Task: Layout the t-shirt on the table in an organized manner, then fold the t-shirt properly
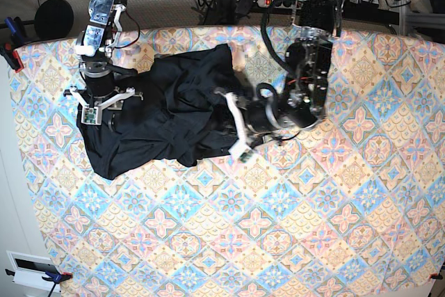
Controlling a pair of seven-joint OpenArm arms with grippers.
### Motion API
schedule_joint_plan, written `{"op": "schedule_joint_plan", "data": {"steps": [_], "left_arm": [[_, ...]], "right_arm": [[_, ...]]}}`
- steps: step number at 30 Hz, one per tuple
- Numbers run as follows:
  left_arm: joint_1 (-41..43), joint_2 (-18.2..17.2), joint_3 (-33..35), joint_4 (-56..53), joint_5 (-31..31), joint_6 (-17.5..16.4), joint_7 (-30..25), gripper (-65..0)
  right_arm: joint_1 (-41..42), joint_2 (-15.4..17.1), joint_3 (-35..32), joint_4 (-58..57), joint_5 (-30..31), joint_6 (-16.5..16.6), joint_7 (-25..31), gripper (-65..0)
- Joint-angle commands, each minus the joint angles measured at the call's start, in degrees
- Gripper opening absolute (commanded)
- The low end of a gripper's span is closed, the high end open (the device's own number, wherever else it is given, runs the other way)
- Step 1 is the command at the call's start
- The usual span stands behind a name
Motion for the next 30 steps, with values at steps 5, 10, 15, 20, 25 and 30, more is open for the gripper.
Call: {"op": "schedule_joint_plan", "data": {"steps": [5,10,15,20,25,30], "left_arm": [[2.0,-4.2,-3.6,0.9,-0.7,-0.1,-0.5,-65.0],[2.9,-5.0,-5.2,0.7,-0.7,-0.1,-0.6,-65.0],[3.3,-5.0,-4.9,-1.1,0.8,0.0,-3.5,-65.0],[4.0,-4.8,-4.8,-3.0,4.7,0.0,-7.1,-65.0],[4.8,-5.0,-4.8,-3.0,8.0,0.0,-9.6,-65.0],[4.8,-4.7,-5.2,-3.0,8.4,0.0,-10.0,-65.0]], "right_arm": [[0.3,0.5,-3.0,1.0,0.6,0.2,1.5,-45.7],[0.1,0.5,-5.9,2.0,0.6,0.2,1.7,-45.7],[-1.5,0.5,-11.7,8.5,0.6,0.2,1.8,-45.7],[-3.2,0.5,-20.0,12.7,0.6,0.2,1.8,-48.3],[-3.2,0.5,-30.8,12.6,0.6,0.2,1.8,-60.5],[-3.0,0.5,-37.5,12.2,0.7,0.2,1.6,-64.9]]}}
